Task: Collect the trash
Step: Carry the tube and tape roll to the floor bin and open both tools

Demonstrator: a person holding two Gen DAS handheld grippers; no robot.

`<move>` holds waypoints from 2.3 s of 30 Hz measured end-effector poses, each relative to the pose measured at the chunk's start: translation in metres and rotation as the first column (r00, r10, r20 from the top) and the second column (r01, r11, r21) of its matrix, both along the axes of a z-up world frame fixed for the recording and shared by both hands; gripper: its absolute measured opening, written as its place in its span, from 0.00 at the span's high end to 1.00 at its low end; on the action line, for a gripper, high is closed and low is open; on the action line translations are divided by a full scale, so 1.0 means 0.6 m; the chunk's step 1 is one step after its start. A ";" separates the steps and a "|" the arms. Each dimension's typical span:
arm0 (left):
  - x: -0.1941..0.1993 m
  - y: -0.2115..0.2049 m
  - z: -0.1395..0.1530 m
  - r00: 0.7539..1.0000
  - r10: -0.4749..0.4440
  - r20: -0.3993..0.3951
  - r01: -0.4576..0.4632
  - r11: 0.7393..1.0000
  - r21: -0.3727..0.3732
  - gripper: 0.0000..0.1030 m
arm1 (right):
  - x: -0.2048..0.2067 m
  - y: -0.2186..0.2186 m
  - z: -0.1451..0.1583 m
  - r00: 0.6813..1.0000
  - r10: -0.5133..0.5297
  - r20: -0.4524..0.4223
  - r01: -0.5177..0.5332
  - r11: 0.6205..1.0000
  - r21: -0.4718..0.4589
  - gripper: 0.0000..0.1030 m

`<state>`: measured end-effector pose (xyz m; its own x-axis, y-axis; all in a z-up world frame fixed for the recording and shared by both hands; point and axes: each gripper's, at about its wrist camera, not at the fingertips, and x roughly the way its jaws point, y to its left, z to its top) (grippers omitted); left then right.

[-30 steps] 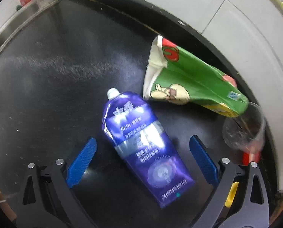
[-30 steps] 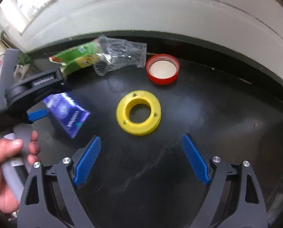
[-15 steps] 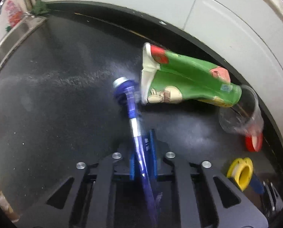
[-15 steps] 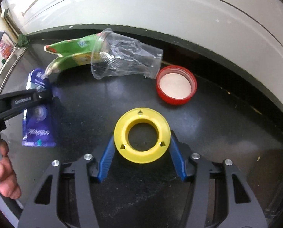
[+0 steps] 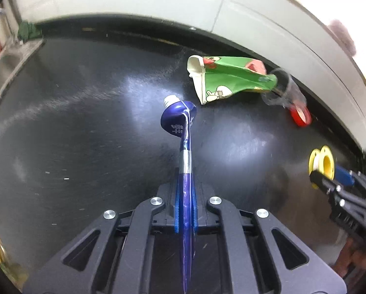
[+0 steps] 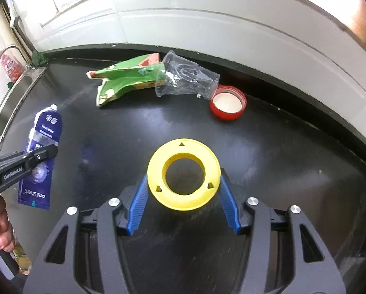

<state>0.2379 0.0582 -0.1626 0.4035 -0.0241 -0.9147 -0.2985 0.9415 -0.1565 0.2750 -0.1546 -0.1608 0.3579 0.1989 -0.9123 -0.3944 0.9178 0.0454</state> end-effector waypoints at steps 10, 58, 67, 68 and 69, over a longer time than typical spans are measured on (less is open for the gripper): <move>-0.095 0.016 0.041 0.993 -0.109 0.051 0.105 0.992 0.063 0.94 | -0.092 -0.003 0.054 0.998 -0.040 0.049 0.040 0.999 0.008 0.47; -0.753 0.529 -0.047 0.886 0.463 -0.021 -0.462 0.885 0.053 0.93 | -0.592 0.845 -0.018 0.555 0.815 -0.164 -0.788 0.579 0.210 0.47; -0.781 0.580 -0.122 0.887 0.461 -0.040 -0.461 0.887 -0.002 0.93 | -0.631 0.932 -0.089 0.521 0.825 -0.219 -0.810 0.559 0.178 0.47; -0.783 0.586 -0.128 0.887 0.459 -0.041 -0.460 0.888 -0.011 0.93 | -0.633 0.940 -0.094 0.520 0.824 -0.224 -0.811 0.559 0.175 0.47; -0.785 0.590 -0.131 0.887 0.459 -0.043 -0.460 0.888 -0.011 0.93 | -0.632 0.946 -0.097 0.520 0.824 -0.226 -0.811 0.559 0.173 0.47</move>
<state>-0.2330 0.4123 -0.2414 0.3390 0.1369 -0.9308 -0.7029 0.6944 -0.1539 -0.1044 0.4131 -0.2191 -0.2209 0.3210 -0.9209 -0.9370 0.1923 0.2918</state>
